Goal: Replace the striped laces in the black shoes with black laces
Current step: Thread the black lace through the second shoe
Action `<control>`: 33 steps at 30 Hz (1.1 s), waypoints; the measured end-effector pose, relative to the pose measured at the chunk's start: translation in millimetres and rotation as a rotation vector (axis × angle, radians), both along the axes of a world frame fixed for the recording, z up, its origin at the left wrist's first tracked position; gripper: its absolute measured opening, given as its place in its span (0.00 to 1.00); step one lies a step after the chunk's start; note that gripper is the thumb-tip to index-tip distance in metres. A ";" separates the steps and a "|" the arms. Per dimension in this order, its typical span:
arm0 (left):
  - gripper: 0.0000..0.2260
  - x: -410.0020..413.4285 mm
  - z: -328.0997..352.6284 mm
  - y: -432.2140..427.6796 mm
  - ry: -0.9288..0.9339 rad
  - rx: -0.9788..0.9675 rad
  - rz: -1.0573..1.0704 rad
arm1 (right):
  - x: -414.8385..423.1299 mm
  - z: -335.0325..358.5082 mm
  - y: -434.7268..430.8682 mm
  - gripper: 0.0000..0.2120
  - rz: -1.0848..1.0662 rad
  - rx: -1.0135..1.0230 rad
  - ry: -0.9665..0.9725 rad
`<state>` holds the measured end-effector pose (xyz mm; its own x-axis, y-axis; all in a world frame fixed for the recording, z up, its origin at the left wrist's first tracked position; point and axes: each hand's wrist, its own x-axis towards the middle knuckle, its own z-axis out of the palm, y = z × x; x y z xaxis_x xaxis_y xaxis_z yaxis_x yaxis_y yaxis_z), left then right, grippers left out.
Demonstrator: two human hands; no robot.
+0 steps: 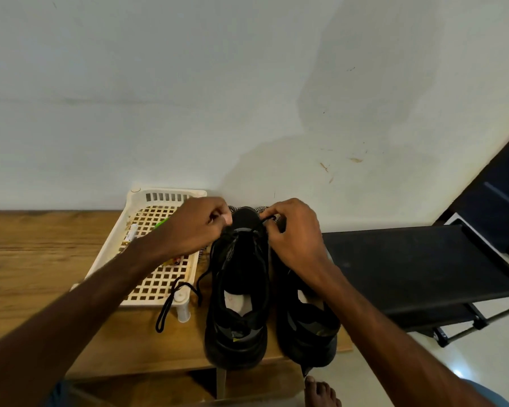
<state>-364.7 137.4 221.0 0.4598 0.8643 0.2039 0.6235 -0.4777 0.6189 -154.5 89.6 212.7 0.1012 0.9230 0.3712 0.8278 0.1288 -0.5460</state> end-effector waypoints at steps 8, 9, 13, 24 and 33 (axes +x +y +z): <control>0.02 2.1 -6.0 -0.2 0.221 0.092 -0.081 | -1.0 -5.5 -5.8 0.09 -0.016 -0.117 0.210; 0.04 1.6 -4.5 -0.4 0.140 0.095 -0.075 | -2.8 -7.3 -7.2 0.14 0.010 -0.177 0.235; 0.02 2.4 5.0 -0.4 -0.281 0.001 0.054 | -7.6 -10.2 -10.6 0.33 0.063 -0.420 0.229; 0.03 -7.2 -1.7 -4.5 0.237 0.111 -0.059 | -6.5 -10.5 -8.9 0.28 0.007 -0.402 0.210; 0.07 -6.7 7.3 -0.9 -0.314 -0.032 0.039 | -4.2 -13.9 -3.4 0.34 -0.035 -0.396 0.141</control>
<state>-371.5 136.5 228.3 0.3454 0.8883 0.3028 0.4167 -0.4343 0.7986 -158.7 86.2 198.8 0.1591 0.9868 -0.0312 0.7415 -0.1404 -0.6561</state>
